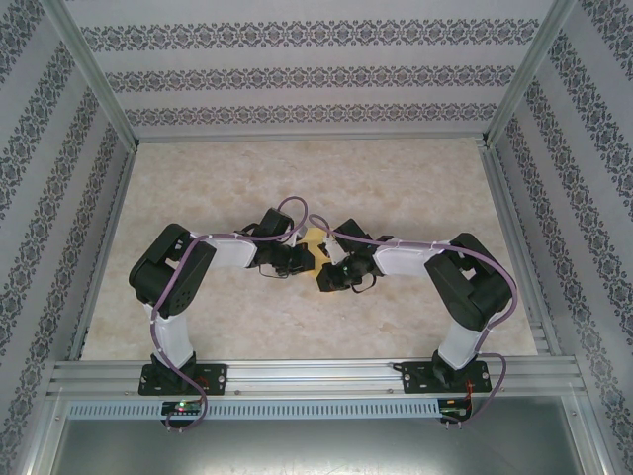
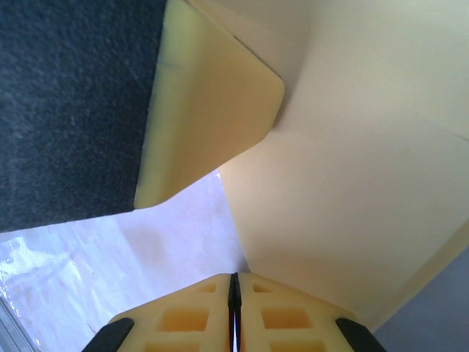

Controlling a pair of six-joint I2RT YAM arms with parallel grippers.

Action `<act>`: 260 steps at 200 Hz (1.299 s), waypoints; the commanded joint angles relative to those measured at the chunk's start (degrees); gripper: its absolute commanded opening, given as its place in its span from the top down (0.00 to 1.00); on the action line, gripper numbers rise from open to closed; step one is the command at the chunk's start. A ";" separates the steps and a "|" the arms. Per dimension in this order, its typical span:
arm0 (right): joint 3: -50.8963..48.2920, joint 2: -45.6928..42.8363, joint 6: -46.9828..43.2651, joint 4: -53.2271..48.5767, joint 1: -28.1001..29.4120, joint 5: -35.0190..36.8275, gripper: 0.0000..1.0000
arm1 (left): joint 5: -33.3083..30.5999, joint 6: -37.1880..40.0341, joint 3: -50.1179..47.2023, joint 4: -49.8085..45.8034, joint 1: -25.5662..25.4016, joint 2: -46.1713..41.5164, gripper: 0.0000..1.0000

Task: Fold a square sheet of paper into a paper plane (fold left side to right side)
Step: Third fold the triangle at the center of the table.

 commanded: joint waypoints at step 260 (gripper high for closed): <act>0.15 -5.89 5.03 -2.39 -0.80 -2.79 0.96 | -3.87 1.51 -0.58 -4.96 -1.05 2.36 0.91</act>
